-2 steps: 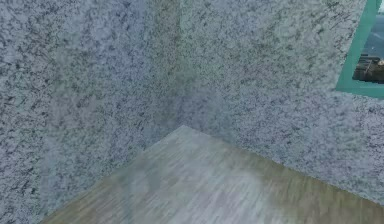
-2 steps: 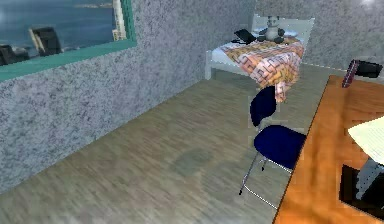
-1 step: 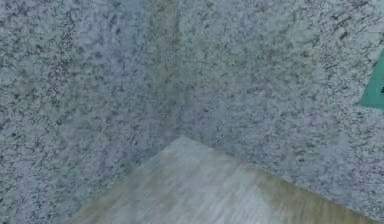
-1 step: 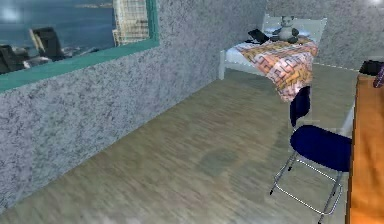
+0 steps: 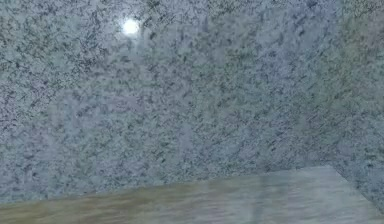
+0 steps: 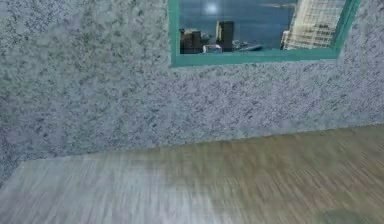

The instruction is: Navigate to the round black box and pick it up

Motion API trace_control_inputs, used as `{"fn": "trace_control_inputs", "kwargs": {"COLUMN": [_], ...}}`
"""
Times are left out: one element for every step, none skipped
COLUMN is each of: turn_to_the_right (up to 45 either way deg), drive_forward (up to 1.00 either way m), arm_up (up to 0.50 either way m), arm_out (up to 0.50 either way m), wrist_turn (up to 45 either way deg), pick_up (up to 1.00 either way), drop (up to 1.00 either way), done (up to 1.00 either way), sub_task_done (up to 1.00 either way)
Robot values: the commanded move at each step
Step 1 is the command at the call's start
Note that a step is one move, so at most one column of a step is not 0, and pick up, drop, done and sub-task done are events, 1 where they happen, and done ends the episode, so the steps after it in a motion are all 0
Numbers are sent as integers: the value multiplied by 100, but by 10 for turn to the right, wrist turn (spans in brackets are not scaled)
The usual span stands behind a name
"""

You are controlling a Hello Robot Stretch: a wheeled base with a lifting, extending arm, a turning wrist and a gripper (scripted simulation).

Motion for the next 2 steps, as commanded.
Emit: {"fn": "trace_control_inputs", "kwargs": {"turn_to_the_right": [-270,0], "drive_forward": [0,60], "arm_up": [0,0], "arm_out": [0,0], "wrist_turn": [0,0], "pick_up": [0,0], "drop": [0,0], "done": [0,0], "sub_task_done": [0,0]}}
